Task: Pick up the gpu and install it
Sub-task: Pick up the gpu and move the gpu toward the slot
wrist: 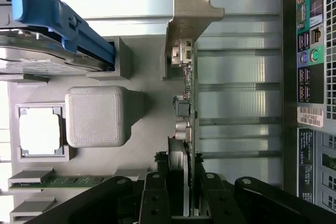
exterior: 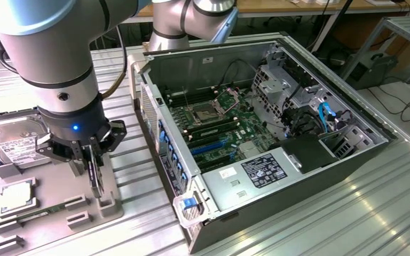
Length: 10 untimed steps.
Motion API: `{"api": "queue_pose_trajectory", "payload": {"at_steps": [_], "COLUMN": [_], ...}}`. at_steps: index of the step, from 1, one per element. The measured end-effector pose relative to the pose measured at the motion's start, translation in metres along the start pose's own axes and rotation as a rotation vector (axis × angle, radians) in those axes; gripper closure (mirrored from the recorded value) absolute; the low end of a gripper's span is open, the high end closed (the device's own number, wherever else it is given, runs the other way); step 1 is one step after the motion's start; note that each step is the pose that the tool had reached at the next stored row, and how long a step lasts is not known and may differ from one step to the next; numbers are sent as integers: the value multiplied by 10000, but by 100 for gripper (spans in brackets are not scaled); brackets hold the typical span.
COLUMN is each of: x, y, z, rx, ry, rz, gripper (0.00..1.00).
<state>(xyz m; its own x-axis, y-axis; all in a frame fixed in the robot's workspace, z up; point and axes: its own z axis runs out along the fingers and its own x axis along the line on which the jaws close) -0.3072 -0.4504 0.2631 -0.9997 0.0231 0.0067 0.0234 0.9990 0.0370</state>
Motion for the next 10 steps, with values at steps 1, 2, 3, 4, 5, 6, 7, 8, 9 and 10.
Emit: {"api": "queue_pose_trajectory", "payload": {"at_steps": [1, 2, 3, 4, 5, 6, 7, 8, 9, 10], "x": [0, 0, 0, 0, 0, 0, 0, 0, 0, 1], "y": [0, 1, 1, 1, 2, 2, 3, 3, 4, 4], "z": [-4, -9, -16, -22, -32, -47, -62, -86, -99, -117], "rx": [-2, -2, -2, -1, -2, -1, -2, -2, -2, -2], "ry": [-2, -2, -2, -2, -2, -2, -2, -2, -2, -3], "rz": [0, 0, 0, 0, 0, 0, 0, 0, 0, 0], "gripper": [72, 72, 72, 72, 72, 72, 72, 72, 72, 72]}}
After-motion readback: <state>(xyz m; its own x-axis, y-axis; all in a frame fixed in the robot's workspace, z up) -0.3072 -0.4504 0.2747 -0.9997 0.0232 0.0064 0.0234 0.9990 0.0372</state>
